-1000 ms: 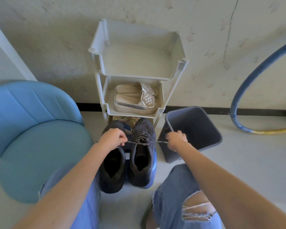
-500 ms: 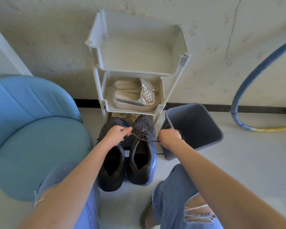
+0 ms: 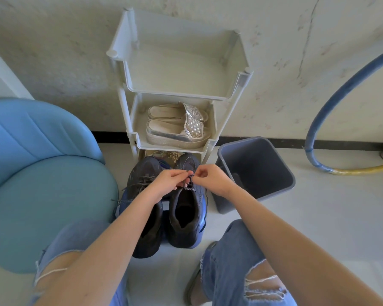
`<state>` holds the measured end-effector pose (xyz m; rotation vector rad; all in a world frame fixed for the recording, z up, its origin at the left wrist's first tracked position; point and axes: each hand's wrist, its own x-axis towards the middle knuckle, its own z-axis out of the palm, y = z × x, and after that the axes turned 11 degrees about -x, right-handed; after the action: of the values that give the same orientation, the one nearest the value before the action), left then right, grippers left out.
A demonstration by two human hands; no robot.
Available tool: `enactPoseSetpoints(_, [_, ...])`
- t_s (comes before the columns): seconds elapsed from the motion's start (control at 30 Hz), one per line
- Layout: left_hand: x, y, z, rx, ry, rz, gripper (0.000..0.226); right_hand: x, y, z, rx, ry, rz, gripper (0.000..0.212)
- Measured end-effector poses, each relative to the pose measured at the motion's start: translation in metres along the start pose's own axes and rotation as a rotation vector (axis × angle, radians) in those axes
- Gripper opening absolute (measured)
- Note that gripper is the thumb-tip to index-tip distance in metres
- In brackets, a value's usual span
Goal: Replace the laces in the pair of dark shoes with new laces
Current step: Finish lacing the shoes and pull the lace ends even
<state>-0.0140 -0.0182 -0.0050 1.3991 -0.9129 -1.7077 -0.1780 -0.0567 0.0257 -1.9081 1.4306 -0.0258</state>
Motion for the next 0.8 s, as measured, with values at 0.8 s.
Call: enactPoseSetpoints(0.8, [0.015,-0.005,-0.004,0.032,-0.223,-0.004,0.012,0.024,-0.003,0.007,0.253,0.143,-0.071,0.016])
